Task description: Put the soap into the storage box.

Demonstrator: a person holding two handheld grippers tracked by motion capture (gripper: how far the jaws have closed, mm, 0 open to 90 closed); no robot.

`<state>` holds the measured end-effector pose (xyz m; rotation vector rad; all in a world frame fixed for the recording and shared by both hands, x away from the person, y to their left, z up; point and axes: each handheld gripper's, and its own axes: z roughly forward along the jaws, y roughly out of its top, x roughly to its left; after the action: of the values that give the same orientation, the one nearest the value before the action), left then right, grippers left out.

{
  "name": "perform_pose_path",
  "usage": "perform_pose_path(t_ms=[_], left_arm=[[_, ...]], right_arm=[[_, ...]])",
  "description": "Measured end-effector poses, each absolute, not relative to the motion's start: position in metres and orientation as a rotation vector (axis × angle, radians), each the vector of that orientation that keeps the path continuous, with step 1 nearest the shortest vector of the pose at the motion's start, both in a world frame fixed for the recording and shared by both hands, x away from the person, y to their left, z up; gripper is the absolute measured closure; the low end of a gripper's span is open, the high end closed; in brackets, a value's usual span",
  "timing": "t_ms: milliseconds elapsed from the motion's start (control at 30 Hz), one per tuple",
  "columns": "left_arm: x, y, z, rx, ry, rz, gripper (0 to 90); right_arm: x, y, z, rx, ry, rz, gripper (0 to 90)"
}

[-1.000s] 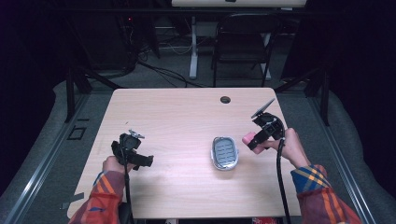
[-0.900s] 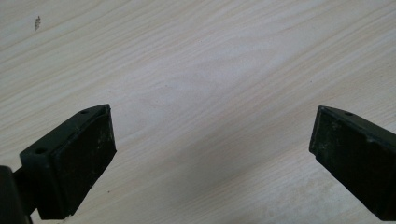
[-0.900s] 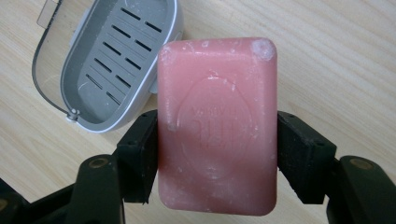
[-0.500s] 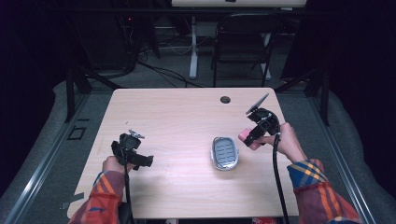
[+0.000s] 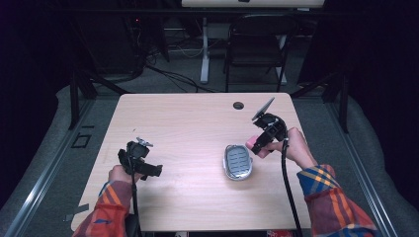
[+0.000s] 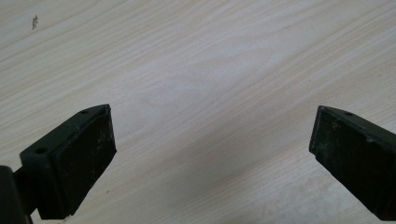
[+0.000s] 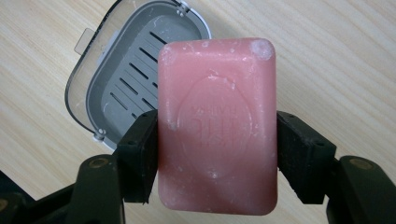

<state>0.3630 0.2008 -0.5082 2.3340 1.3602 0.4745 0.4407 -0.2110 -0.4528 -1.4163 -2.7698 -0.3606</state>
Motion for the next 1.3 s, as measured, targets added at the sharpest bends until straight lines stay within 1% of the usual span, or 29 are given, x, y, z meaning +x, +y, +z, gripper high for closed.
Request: perform_pose_path(t_ms=[333, 500, 1300], left_arm=[[0.363, 0.202, -0.508, 2.328, 1.364, 0.469, 0.3], [0.363, 0.201, -0.508, 2.329, 1.363, 0.47, 0.3], [0.363, 0.202, -0.508, 2.326, 1.365, 0.468, 0.3]], right_arm=[[0.443, -0.196, -0.46, -1.405, -2.761, -0.342, 36.0], [0.447, -0.189, -0.462, -1.369, -2.789, -0.269, 36.0], [0.449, -0.163, -0.474, -1.366, -2.832, -0.228, 36.0]])
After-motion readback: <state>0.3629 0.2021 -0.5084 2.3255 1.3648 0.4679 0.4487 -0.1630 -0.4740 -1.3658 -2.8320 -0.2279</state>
